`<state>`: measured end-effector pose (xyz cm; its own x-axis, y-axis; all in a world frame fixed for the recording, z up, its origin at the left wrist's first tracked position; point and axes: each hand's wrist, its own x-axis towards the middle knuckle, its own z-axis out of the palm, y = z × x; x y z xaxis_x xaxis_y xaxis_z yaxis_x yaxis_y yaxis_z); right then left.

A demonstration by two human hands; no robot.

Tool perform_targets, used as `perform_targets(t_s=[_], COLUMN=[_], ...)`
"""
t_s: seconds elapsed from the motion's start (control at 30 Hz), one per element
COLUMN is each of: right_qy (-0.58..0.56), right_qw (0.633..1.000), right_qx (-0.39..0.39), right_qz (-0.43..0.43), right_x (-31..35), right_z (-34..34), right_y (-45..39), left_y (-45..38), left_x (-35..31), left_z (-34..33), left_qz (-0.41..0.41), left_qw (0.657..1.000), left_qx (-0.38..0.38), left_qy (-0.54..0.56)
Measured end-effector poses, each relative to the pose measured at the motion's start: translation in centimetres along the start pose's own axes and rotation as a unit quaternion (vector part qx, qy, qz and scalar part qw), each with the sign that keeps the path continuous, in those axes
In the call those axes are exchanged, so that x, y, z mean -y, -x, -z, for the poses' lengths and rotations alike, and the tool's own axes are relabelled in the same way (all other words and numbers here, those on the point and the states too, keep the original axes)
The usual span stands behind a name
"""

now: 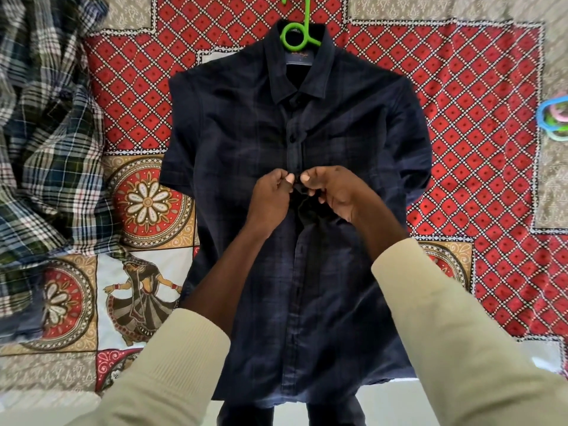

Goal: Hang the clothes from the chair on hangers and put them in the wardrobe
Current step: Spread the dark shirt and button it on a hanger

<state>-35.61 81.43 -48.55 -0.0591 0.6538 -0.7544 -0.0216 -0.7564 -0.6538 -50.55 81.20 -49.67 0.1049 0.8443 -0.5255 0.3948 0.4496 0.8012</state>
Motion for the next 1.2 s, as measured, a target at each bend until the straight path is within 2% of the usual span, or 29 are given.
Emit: perform_targets(t_s=[0.1,0.2,0.3,0.37,0.4,0.43,0.5,0.57,0.6,0.63,0.73,0.87,1.07,1.2], right_qy=[-0.041,-0.038,-0.054,-0.030,0.014,0.072,0.237,0.410,0.443,0.431,0.264,0.211,0.302,0.238], right_qw=[0.997,0.998,0.985,0.942,0.912,0.889,0.857,0.805,0.791,0.799,0.870,0.864,0.869,0.904], right_qx=[0.042,-0.014,-0.161,-0.319,-0.385,-0.417,-0.408,-0.378,-0.368,-0.360,-0.372,-0.428,-0.327,-0.316], right_qz=[-0.050,-0.042,0.033,0.101,0.141,0.176,0.206,0.203,0.207,0.212,0.185,0.162,0.215,0.163], right_x=[0.8,0.3,-1.1,-2.5,-3.5,-4.5,-6.9,-9.0,-9.4,-9.4,-8.7,-9.1,-10.2,-9.9], right_z=[0.8,-0.3,-2.2,-3.5,-4.2,-4.9,-6.5,-7.8,-8.0,-7.9,-5.9,-2.9,-3.9,-4.2], right_y=[-0.2,-0.3,0.1,1.3,2.3,3.4,5.0,5.5,5.6,5.7,6.3,6.6,6.8,6.3], left_y=[-0.1,-0.5,-0.5,-0.3,0.0,0.5,2.1,3.9,4.7,5.3,6.3,6.5,5.9,5.3], left_x=[0.4,0.7,1.1,1.4,1.6,1.9,2.8,4.0,4.5,5.1,5.9,5.1,4.3,4.1], left_z=[0.8,1.1,0.8,0.9,1.1,1.3,1.7,1.8,1.9,1.9,2.1,1.4,-1.4,-2.9], left_qz=[-0.044,-0.049,-0.005,0.008,0.010,0.009,0.008,0.012,0.014,0.017,0.017,-0.015,0.009,0.027], left_qw=[0.998,0.997,0.990,0.984,0.981,0.979,0.982,0.988,0.991,0.993,0.997,0.998,0.995,0.979], left_qx=[0.027,0.005,-0.047,-0.083,-0.102,-0.118,-0.123,-0.094,-0.080,-0.071,-0.073,-0.067,-0.070,-0.117], left_qy=[0.030,0.053,0.133,0.161,0.166,0.163,0.142,0.118,0.104,0.088,0.032,-0.001,-0.065,-0.166])
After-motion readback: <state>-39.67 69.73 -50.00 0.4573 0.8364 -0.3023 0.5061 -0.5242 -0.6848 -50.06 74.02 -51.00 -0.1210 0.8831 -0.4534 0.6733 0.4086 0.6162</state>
